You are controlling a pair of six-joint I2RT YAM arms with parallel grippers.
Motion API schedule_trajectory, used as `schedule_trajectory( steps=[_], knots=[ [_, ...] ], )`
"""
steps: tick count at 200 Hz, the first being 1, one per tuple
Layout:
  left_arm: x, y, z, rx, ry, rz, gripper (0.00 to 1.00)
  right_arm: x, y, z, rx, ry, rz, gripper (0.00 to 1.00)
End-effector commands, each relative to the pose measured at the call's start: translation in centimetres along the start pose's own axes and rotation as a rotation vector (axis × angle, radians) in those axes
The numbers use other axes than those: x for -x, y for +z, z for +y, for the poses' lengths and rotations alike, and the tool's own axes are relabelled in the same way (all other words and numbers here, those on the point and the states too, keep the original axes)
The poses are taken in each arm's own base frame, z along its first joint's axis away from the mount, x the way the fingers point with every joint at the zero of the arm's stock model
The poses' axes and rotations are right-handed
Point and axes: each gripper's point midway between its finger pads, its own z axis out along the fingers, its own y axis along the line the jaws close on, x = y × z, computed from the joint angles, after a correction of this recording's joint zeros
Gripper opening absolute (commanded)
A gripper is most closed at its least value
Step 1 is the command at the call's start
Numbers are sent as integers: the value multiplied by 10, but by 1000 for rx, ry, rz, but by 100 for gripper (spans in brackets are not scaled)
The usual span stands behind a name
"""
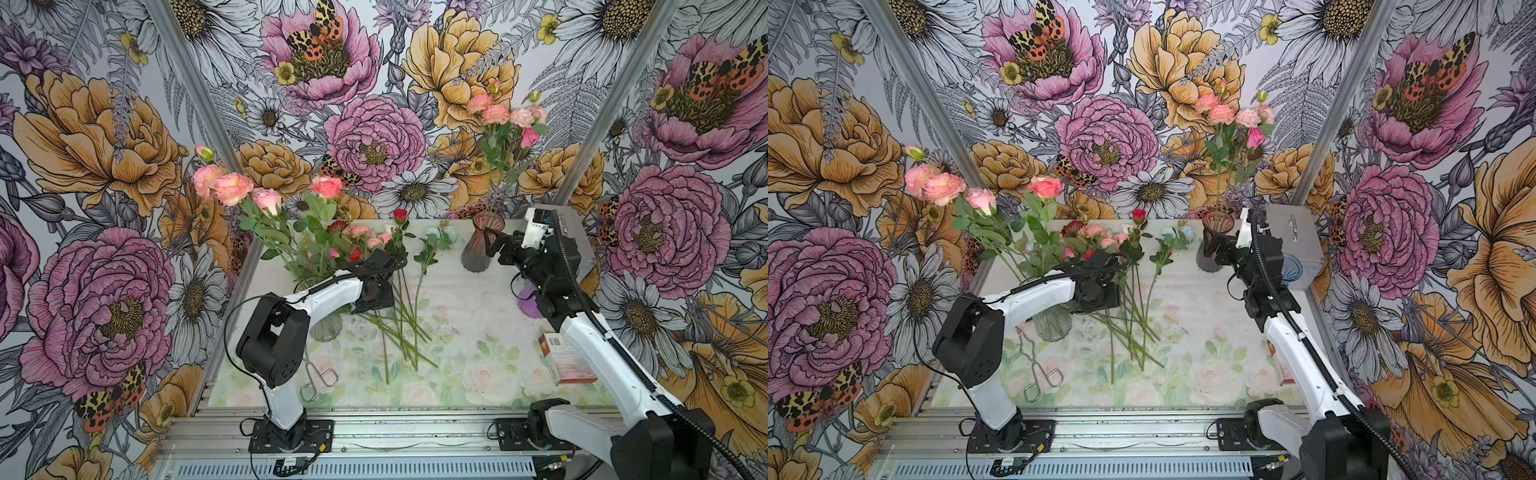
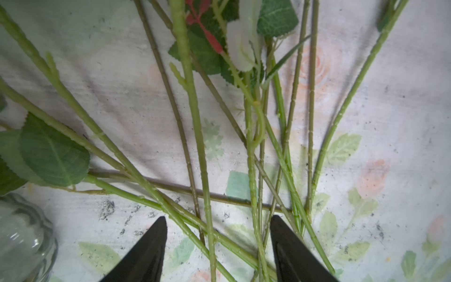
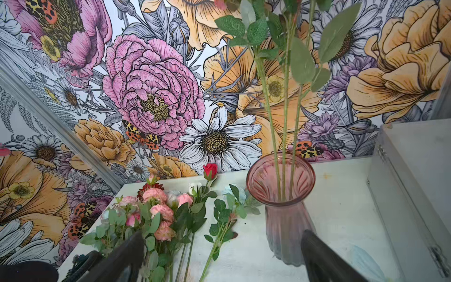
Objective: Place the pink flowers into the vase
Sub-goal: Pick up the flower at the center of the board.
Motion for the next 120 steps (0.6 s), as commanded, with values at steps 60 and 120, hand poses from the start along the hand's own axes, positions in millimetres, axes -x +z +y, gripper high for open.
schedule_trajectory(
  steps=[60, 120],
  knots=[
    [30, 20, 5, 22, -43, -41, 49, -1, -2, 10, 43, 39, 16, 99],
    [44, 28, 8, 21, -62, -55, 34, -7, -1, 11, 50, 53, 31, 99]
  ],
)
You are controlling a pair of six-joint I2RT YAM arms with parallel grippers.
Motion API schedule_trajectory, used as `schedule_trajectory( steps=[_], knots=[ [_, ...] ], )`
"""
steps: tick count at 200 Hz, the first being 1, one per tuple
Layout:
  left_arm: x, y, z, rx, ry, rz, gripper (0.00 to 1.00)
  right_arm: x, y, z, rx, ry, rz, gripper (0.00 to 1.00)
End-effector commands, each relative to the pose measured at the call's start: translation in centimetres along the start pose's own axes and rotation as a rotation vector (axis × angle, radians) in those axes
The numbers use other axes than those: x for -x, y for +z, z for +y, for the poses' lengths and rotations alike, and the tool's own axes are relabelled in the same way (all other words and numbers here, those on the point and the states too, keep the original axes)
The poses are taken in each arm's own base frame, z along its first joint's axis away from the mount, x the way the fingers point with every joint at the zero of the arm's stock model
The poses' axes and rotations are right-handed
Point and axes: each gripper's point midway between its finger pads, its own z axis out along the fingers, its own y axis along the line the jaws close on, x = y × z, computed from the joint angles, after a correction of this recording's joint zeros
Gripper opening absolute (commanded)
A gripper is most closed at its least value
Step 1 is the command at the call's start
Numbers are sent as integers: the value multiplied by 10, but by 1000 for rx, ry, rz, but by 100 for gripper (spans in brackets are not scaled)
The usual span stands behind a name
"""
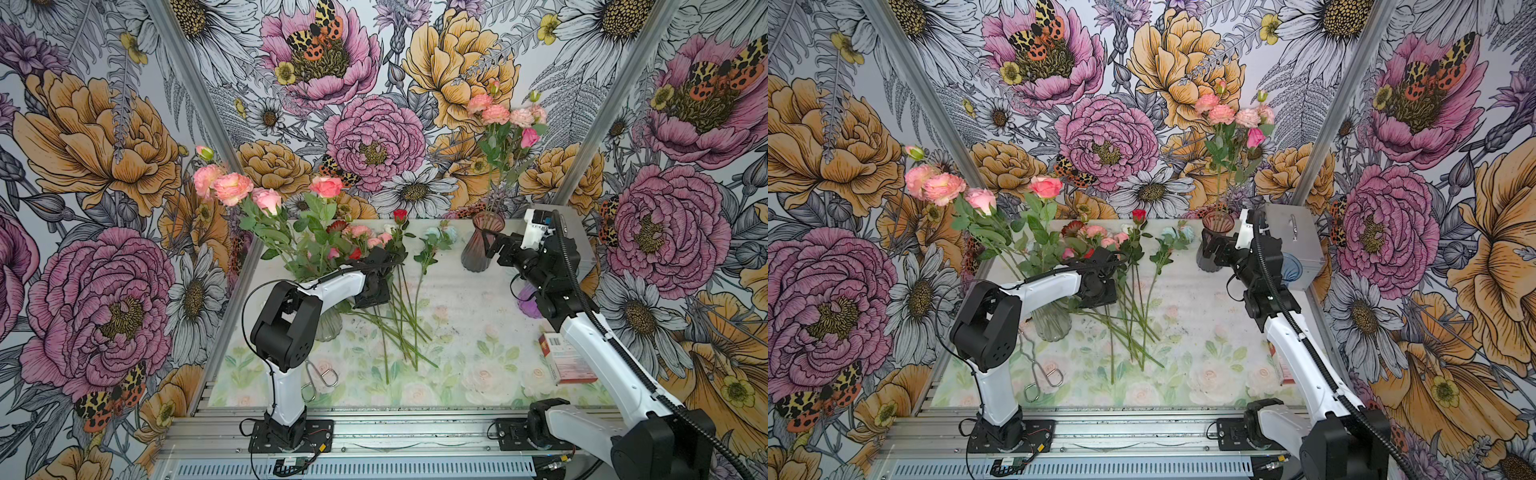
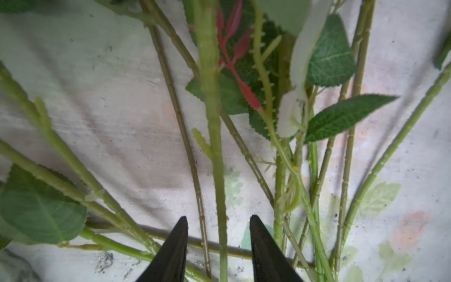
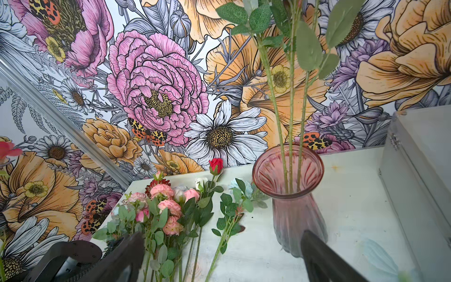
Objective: Place the pink flowers into the vase
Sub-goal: Pick up the flower at the center of the board.
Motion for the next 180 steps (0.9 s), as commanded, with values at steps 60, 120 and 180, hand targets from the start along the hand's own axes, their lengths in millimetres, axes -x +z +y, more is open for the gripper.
schedule_trajectory(
  steps=[60, 120, 180],
  knots=[
    [41, -1, -5, -25, -32, -87, 33, -6, 1, 12, 50, 29, 26, 99],
    [63, 5, -2, -16, -56, -115, 30, -8, -3, 12, 49, 28, 30, 99],
    [69, 12, -4, -16, -63, -113, 13, -7, -7, 13, 49, 26, 22, 99]
  ],
)
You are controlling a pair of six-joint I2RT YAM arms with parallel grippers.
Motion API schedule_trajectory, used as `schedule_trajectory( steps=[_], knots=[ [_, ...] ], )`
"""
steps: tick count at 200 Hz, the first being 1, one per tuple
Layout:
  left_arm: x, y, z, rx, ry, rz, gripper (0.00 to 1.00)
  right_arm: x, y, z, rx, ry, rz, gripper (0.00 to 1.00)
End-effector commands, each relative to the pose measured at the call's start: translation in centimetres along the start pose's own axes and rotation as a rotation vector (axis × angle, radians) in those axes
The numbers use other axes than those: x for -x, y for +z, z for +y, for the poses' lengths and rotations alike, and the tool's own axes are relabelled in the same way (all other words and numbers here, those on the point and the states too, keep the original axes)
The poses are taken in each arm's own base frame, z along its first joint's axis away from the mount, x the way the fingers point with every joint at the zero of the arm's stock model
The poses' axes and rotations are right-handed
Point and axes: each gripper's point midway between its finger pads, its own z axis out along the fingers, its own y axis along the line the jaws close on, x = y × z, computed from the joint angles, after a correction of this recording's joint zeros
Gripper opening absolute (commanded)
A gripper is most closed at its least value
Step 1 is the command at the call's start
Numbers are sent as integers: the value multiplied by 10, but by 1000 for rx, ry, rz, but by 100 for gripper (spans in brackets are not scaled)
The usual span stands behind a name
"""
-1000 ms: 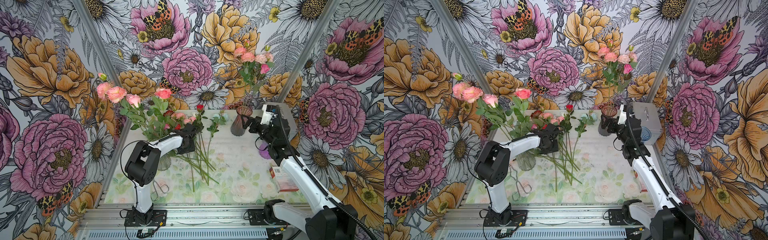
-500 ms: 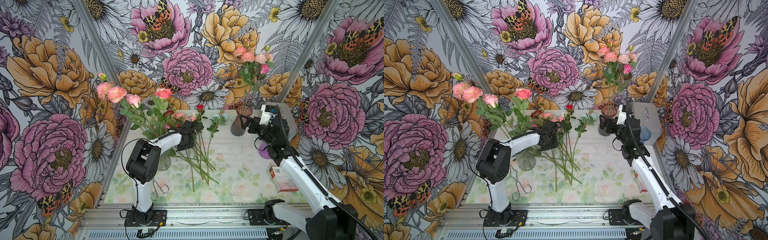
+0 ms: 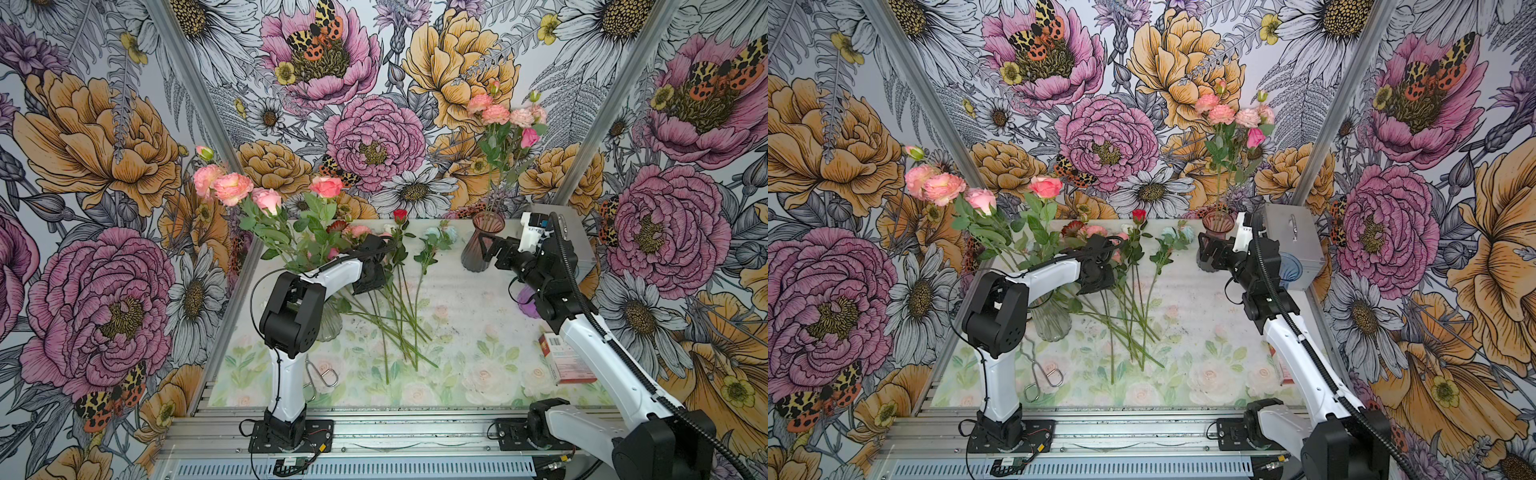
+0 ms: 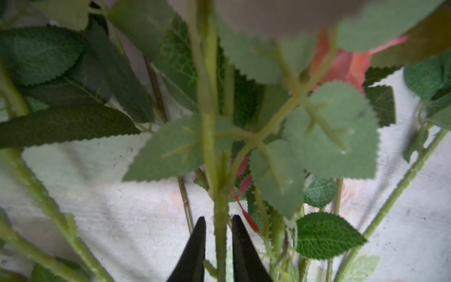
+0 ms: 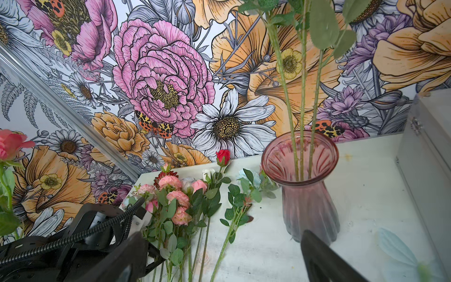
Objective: Place the pink flowers into the vase
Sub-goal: Pick up the flower at the center of the board.
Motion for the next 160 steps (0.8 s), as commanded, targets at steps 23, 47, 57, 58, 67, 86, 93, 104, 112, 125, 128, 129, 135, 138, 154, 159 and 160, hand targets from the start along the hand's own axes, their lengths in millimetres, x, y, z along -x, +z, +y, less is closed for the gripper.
schedule_trajectory(
  steps=[23, 47, 57, 58, 67, 86, 93, 104, 112, 125, 128, 129, 135, 138, 154, 159, 160],
  knots=[
    [19, -9, -8, -10, 13, -68, 5, 2, -6, 8, 24, -1, -10, 99],
    [24, -26, -19, -40, 24, -100, 0, 0, -7, 7, 24, 3, -3, 99],
    [25, -34, -25, -59, 27, -111, 0, -2, -6, 7, 24, 3, 0, 99],
    [25, -35, -25, -61, 27, -111, 0, -2, -6, 7, 24, 4, 1, 99],
    [26, -43, -30, -76, 27, -123, 0, -2, -7, 8, 29, 5, 4, 99],
    [28, -63, -40, -111, 30, -158, 0, -6, -7, 10, 47, 14, 20, 99],
    [29, -73, -44, -123, 34, -177, 0, -8, -7, 13, 62, 18, 32, 99],
    [33, -90, -52, -143, 43, -217, 0, -12, -6, 20, 97, 22, 57, 99],
    [37, -103, -57, -152, 55, -252, 0, -16, -6, 23, 113, 25, 73, 99],
    [45, -139, -69, -187, 78, -337, 0, -24, -6, 29, 145, 26, 106, 99],
    [48, -146, -70, -180, 82, -364, 0, -26, -6, 32, 155, 25, 114, 99],
    [49, -148, -70, -178, 83, -373, 0, -26, -6, 32, 157, 25, 115, 99],
    [54, -162, -74, -179, 95, -417, 0, -29, -7, 36, 173, 23, 126, 100],
    [56, -169, -76, -183, 100, -439, 0, -29, -8, 37, 177, 21, 127, 100],
    [73, -205, -84, -206, 107, -560, 0, -33, -11, 47, 219, 6, 146, 100],
    [79, -215, -86, -223, 107, -598, 0, -33, -12, 50, 231, 3, 150, 100],
    [81, -218, -87, -227, 106, -606, 0, -33, -12, 51, 234, 3, 151, 99]
  ],
)
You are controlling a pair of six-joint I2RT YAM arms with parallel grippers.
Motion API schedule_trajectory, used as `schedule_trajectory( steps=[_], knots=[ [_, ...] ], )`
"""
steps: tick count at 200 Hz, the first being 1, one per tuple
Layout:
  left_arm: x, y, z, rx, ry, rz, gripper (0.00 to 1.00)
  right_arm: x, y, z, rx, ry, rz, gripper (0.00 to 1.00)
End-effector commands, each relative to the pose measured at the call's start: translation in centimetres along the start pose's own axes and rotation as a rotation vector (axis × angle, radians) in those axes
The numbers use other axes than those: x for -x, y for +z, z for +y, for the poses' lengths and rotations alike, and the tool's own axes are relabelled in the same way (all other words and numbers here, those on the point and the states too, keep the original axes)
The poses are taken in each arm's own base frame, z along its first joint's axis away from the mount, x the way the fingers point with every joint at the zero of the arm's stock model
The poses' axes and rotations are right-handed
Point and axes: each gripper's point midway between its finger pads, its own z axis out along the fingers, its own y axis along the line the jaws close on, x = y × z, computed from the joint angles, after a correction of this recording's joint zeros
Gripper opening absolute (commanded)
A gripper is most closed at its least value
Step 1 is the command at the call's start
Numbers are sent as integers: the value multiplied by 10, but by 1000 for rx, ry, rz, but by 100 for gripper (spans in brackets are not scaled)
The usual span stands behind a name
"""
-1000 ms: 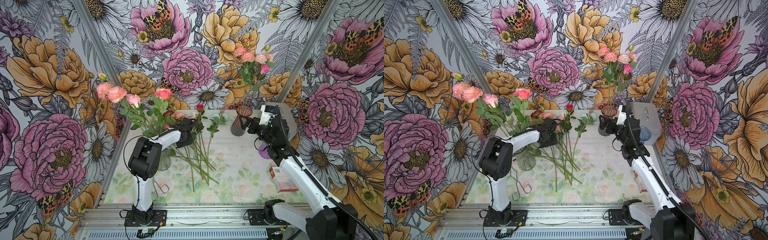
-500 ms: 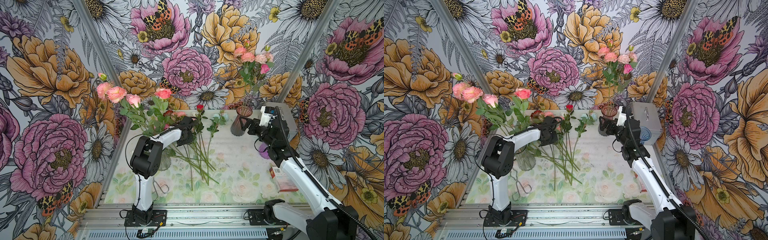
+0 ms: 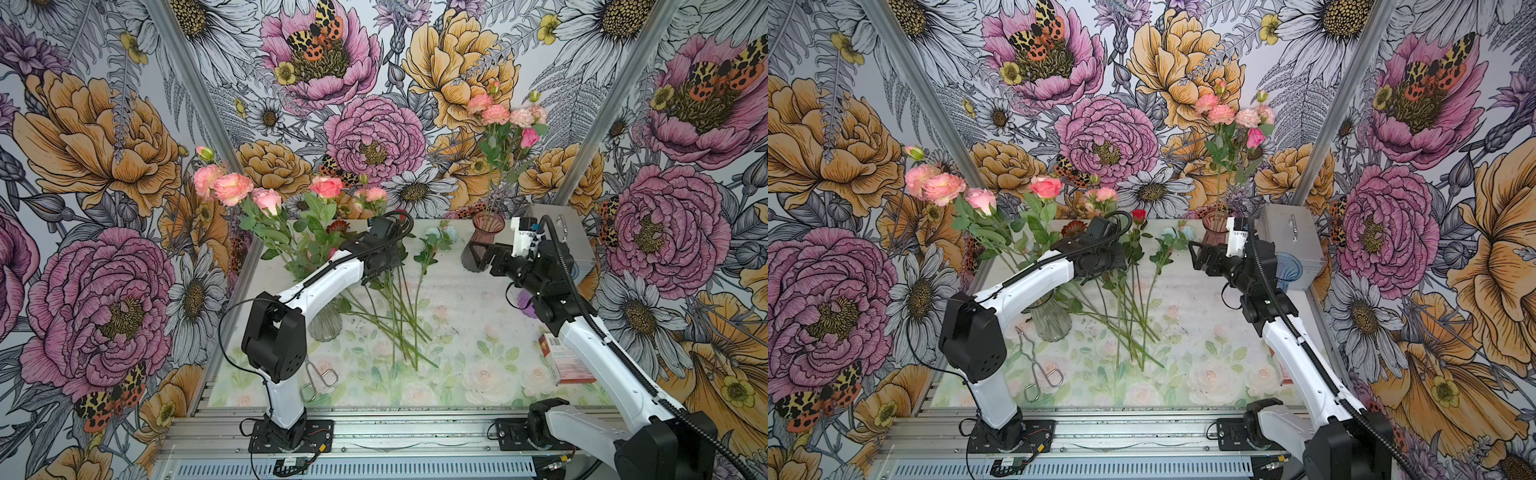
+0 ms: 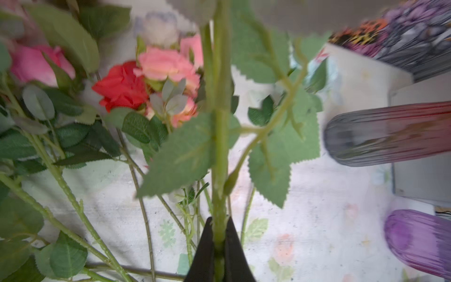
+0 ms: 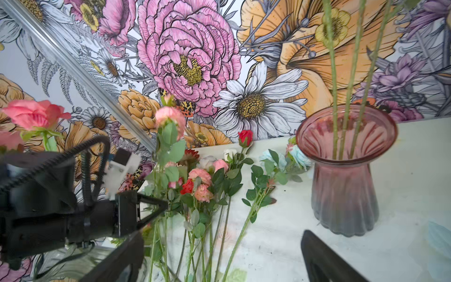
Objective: Place the pink flowers into the vase
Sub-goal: Pick up the flower at the center of the board.
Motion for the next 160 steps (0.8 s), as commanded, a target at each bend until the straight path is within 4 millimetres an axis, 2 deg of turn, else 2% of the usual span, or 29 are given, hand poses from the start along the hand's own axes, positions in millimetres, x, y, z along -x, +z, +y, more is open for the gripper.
schedule_trajectory(
  steps=[1, 31, 61, 102, 136, 160],
  knots=[
    [65, -52, -14, -26, 17, -261, 0, -8, -5, 23, 98, -15, 45, 100],
    [112, -96, -50, -187, 69, -497, 0, -12, -5, 55, 233, -39, 93, 99],
    [135, -125, -76, -343, 46, -640, 0, -5, -5, 83, 309, -88, 92, 96],
    [134, -134, -110, -506, 39, -623, 0, 7, 0, 118, 438, -130, 113, 83],
    [126, -144, -132, -626, 49, -580, 0, 6, 10, 134, 488, -178, 132, 74],
    [121, -152, -141, -673, 66, -565, 0, 9, 16, 137, 483, -203, 123, 69]
  ],
)
